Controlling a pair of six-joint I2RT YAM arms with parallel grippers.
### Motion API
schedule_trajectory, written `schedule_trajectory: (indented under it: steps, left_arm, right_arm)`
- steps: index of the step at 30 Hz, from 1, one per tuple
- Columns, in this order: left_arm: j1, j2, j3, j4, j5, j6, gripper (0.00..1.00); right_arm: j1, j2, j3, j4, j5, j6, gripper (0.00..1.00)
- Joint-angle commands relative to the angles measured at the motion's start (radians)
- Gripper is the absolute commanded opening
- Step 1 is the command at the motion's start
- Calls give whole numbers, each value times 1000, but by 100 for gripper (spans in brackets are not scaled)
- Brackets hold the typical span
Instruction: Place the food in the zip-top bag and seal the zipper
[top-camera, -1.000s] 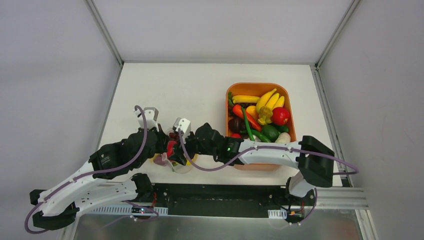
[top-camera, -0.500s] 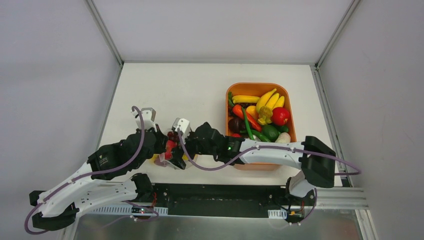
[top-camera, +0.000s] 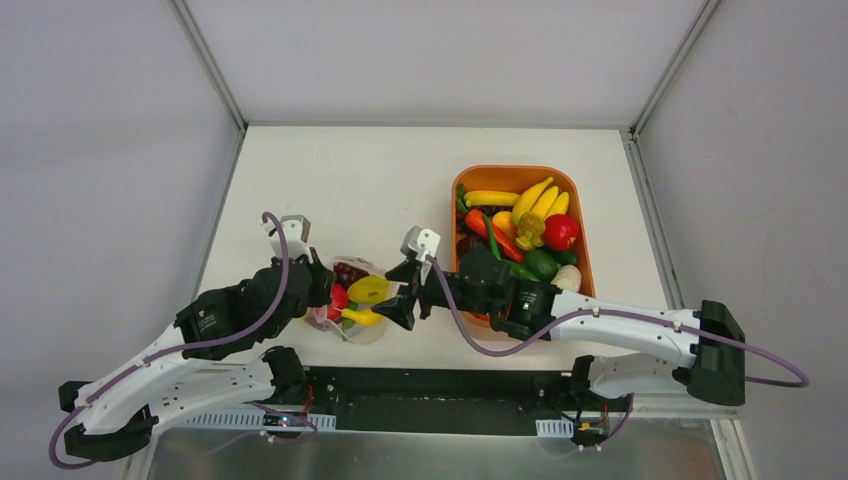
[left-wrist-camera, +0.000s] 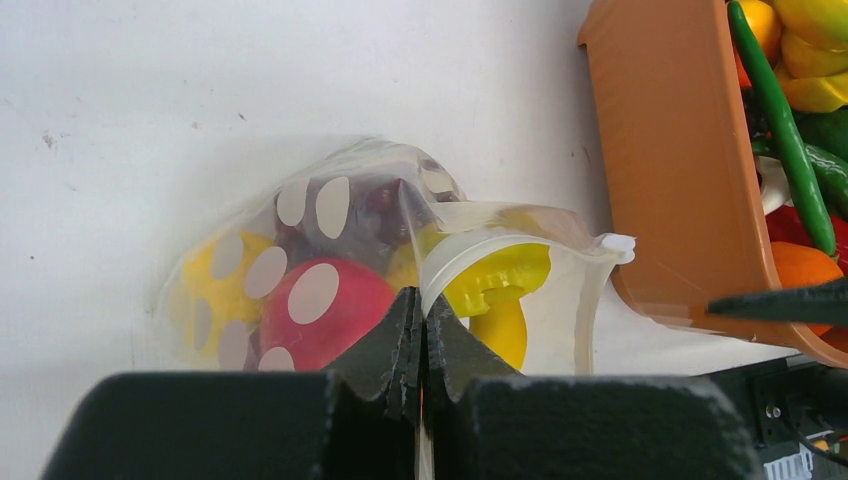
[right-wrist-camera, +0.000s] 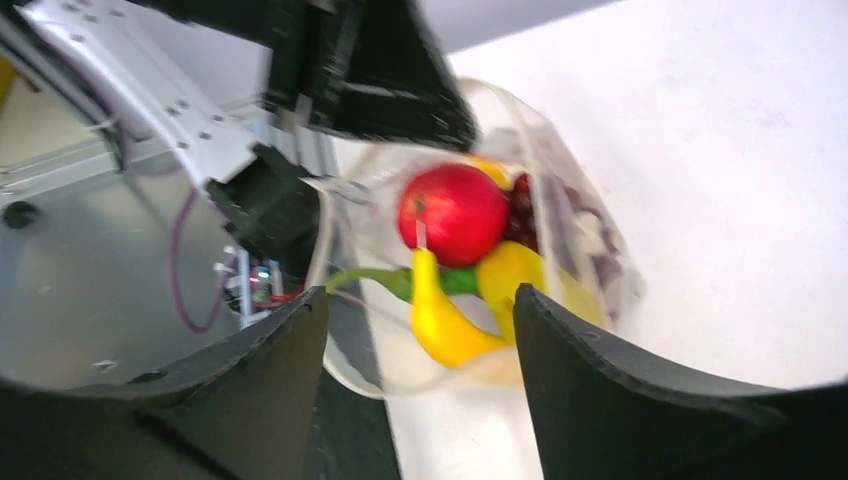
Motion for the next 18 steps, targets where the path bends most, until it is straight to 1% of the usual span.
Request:
schedule_trajectory:
  steps: [1, 3, 5, 8, 10, 11, 18]
  left_arm:
    - [-11, 1, 15, 3, -41, 2, 2]
    - [-11, 1, 14, -2, -41, 5, 2]
    - [-11, -1, 14, -7, -36, 14, 1]
    - [-11, -5, 13, -24, -39, 23, 1]
    - [-11, -8, 8, -27, -36, 36, 1]
    - [-12, -11, 8, -30, -35, 40, 1]
    - [-11, -16, 15, -53, -29, 69, 0]
  right_arm:
    - [-88, -76, -91, 20, 80, -61, 67]
    - [-165, -103, -140, 27, -1, -58, 67]
    - [-216, -112, -178, 17, -86, -90, 67]
    - [-240, -115, -249, 89, -123, -152, 67]
    - [-247, -99, -281, 111, -228, -227, 68]
    - [-248, -83, -289, 115, -254, -258, 69]
    - [-248, 90, -251, 236, -228, -377, 68]
